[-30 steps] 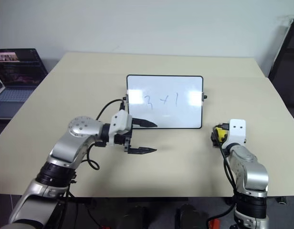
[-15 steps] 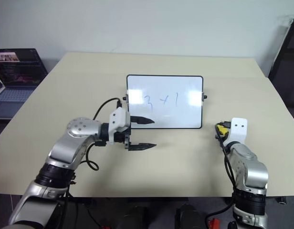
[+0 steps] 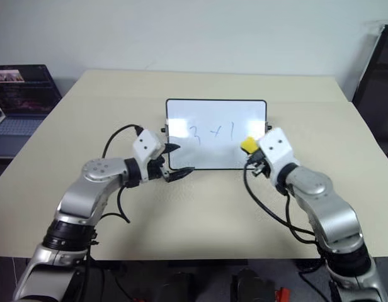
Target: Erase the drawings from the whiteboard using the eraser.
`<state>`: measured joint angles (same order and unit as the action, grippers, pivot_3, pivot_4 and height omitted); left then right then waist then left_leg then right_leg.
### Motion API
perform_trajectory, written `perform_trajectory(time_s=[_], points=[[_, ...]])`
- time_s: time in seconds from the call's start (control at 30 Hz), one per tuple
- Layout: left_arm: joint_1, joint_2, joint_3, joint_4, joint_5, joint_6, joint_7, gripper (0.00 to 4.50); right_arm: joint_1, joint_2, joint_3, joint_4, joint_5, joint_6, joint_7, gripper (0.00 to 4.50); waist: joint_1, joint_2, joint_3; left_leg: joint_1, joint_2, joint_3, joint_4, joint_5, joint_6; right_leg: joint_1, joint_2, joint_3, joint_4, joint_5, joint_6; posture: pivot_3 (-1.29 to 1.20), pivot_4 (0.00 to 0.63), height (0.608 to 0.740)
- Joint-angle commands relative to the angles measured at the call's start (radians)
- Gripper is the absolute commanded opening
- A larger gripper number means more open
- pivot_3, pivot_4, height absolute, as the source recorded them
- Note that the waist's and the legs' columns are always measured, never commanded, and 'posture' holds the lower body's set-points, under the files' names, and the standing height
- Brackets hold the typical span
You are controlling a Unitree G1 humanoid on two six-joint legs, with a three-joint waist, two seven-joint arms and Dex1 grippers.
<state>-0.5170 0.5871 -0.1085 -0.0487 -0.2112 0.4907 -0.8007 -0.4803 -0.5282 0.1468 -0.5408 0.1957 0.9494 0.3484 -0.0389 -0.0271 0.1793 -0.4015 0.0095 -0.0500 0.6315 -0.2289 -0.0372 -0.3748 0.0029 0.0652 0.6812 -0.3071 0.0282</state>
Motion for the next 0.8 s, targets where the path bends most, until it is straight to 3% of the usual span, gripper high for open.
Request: perform_trajectory(time_s=[0.03,0.53,0.8], points=[[-0.043,-0.001,0.016,-0.067,0.005,0.020,0.026,4.50,-0.129,0.027,0.053,0.151,-0.051,-0.094,0.022,1.20,0.001,0.000,0.000,0.000,0.000,0.000,0.000,0.000,0.000,0.000,0.000,0.000,0.000,0.000,0.000,0.00,0.150,0.740],[-0.073,0.020,-0.018,-0.146,0.021,0.070,0.023,4.50,-0.478,0.145,0.126,0.875,-0.223,-0.480,0.090,1.20,0.004,0.000,0.000,-0.003,0.000,0.001,0.000,0.000,0.000,-0.005,-0.004,0.000,0.000,0.000,0.000,0.00,0.150,0.740],[-0.060,0.015,-0.018,-0.169,0.010,0.080,0.024,4.50,-0.466,0.147,0.120,0.973,-0.261,-0.513,0.123,1.20,0.001,0.000,0.000,-0.004,0.000,0.001,0.000,0.000,0.000,-0.005,-0.004,0.000,0.001,0.000,0.000,0.00,0.150,0.740]])
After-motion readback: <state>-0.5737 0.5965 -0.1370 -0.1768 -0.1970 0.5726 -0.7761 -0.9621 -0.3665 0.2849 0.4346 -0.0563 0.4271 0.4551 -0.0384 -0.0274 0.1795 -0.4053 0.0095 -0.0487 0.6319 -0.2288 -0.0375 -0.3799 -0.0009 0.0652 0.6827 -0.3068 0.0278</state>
